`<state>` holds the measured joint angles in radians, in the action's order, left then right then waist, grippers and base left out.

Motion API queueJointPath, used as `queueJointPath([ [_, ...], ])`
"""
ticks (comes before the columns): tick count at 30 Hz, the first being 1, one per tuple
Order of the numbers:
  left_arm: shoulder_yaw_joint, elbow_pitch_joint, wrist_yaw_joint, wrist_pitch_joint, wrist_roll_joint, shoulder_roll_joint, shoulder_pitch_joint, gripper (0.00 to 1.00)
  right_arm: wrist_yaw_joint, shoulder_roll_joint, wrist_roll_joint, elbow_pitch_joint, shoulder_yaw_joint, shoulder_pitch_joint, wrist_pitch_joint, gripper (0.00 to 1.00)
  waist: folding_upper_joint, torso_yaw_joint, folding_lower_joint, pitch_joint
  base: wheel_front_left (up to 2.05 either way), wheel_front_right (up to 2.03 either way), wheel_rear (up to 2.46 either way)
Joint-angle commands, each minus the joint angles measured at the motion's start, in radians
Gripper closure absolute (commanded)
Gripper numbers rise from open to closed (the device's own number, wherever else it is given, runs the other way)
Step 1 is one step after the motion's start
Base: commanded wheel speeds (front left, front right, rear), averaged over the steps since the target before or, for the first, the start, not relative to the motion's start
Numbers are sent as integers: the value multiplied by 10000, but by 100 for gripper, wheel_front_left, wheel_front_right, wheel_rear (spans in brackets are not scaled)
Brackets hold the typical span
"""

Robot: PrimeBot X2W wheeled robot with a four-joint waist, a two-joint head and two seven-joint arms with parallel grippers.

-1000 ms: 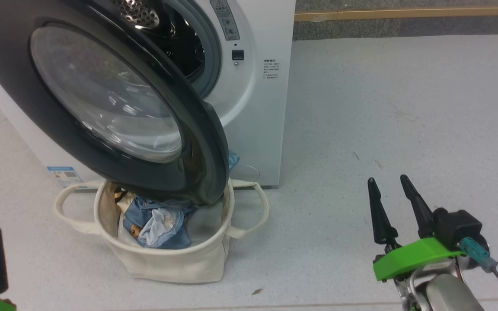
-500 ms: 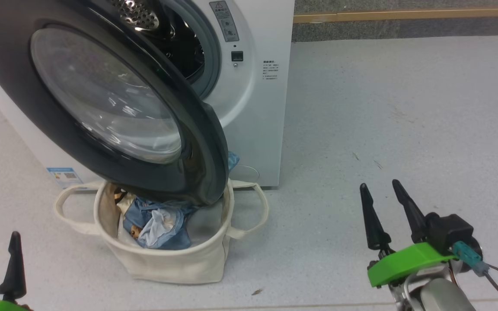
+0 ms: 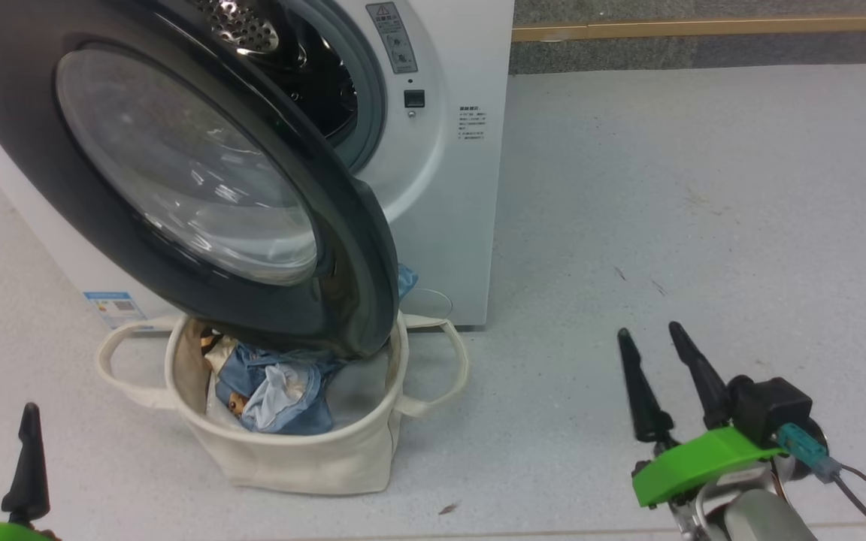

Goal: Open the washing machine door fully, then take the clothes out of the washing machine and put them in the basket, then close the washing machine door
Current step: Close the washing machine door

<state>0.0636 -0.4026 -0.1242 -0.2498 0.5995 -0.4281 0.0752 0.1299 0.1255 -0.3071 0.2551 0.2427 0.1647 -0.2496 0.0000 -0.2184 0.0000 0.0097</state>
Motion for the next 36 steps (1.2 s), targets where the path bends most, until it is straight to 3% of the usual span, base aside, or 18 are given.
queueJointPath([
  [1, 465, 214, -55, -120, -100, -304, 566, 0, 8, 79, -79, -278, 189, 315, -122, 100, 0, 17, 0, -6, 0, 0, 0],
  [10, 37, 178, -63, -120, -189, -70, 638, 0, 8, 13, -644, -817, 87, 560, -122, 100, 0, 335, 0, -49, 0, 0, 0],
  [22, -1530, -393, -64, -120, -450, 679, 1801, 0, 8, 251, -1474, -1807, 1127, 1907, -122, 100, 0, 2050, 0, -133, 0, 0, 0],
  [29, -2300, -781, -64, -120, -487, 1011, 2536, 0, 8, -145, -1287, -998, 1950, 2702, -122, 100, 0, 3129, 0, -95, 0, 0, 0],
  [36, -2716, -990, -65, -120, -445, 1240, 3187, 0, 8, -537, -1364, 82, 2622, 3480, -122, 100, 0, 3741, 0, 276, 0, 0, 0],
])
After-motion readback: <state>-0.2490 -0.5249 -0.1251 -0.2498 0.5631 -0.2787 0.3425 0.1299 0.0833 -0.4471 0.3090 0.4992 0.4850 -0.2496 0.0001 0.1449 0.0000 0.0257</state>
